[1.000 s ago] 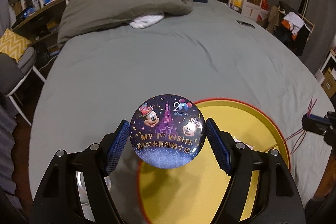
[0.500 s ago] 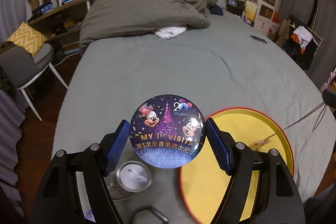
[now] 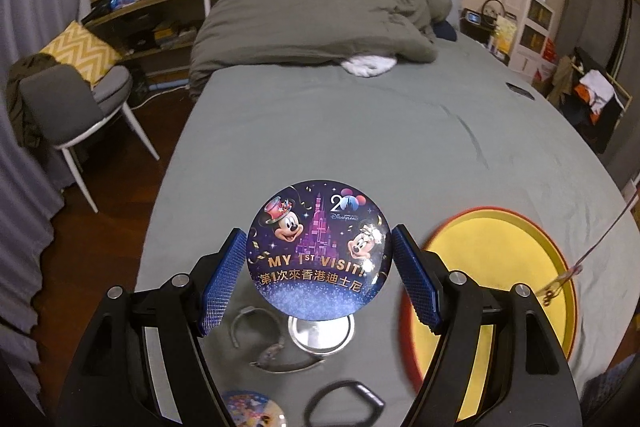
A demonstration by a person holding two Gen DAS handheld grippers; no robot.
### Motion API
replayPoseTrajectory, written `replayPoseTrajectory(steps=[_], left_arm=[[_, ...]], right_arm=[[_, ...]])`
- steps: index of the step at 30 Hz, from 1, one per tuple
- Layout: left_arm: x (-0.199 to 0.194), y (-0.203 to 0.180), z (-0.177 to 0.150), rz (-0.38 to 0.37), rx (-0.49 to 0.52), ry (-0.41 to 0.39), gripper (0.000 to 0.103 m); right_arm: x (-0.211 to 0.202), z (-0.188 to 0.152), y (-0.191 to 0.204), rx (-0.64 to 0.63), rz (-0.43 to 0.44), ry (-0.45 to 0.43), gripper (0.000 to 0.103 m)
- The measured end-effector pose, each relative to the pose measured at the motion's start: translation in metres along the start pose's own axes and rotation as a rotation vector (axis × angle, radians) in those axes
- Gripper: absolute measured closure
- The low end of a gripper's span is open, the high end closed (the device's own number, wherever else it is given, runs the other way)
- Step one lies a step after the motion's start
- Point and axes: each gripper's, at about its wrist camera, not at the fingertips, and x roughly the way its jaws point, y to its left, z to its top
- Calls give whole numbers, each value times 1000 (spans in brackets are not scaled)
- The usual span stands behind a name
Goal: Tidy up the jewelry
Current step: 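Lift the badge and pink-cord card out of the tray over the bedspread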
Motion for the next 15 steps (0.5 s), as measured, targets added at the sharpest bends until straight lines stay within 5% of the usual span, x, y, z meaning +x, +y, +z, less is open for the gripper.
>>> replayPoseTrajectory(steps=[15], left_arm=[[57, 52, -9, 70, -27, 55, 31]], right_arm=[[100, 29, 76, -49, 64, 67, 97]])
